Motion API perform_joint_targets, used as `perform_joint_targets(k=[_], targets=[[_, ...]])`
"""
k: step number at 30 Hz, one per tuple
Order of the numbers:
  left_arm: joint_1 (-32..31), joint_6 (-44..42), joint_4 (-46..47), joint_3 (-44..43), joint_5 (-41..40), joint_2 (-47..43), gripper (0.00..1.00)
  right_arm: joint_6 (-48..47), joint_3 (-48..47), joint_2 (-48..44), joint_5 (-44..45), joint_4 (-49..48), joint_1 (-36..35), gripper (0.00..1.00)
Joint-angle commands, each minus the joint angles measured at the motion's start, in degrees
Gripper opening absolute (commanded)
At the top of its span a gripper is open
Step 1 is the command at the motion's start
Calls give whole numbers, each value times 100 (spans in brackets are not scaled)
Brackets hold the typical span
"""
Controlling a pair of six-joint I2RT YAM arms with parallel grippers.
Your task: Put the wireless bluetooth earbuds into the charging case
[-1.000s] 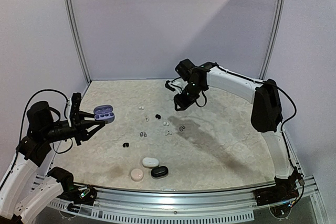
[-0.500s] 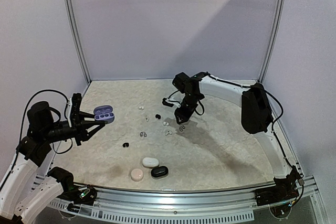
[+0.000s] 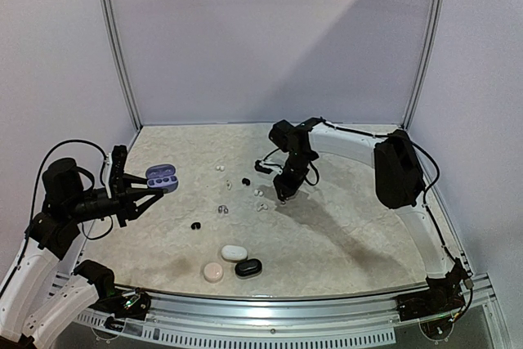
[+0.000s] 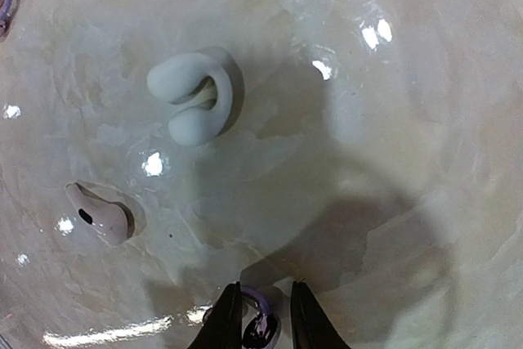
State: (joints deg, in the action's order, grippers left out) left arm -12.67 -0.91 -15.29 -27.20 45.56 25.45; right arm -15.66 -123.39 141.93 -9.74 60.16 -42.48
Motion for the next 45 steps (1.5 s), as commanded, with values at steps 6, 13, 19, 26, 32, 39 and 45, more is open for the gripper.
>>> perform_joint_targets(k=[6,13,19,26,32,39,45], targets=[[72,-89,-29,79,-23,-31,0,170,418,-420,228,342,-120,22],[71,-89,-8,96,-11,-32,0,370,453,-508,481,470,-150,21],[72,-108,-23,92,-8,-32,0,574,401,-487,651,557,-147,18],[72,-105,-28,98,12,-26,0,690,406,-416,645,676,-147,15],[71,-116,-27,98,1,-13,0,869,447,-558,618,575,-185,12],[71,-64,29,98,-109,-30,0,1498,854,-1168,935,-343,-282,8],[6,170,638,300,-835,-304,0,2187,1153,-2174,2113,-1773,-785,8]])
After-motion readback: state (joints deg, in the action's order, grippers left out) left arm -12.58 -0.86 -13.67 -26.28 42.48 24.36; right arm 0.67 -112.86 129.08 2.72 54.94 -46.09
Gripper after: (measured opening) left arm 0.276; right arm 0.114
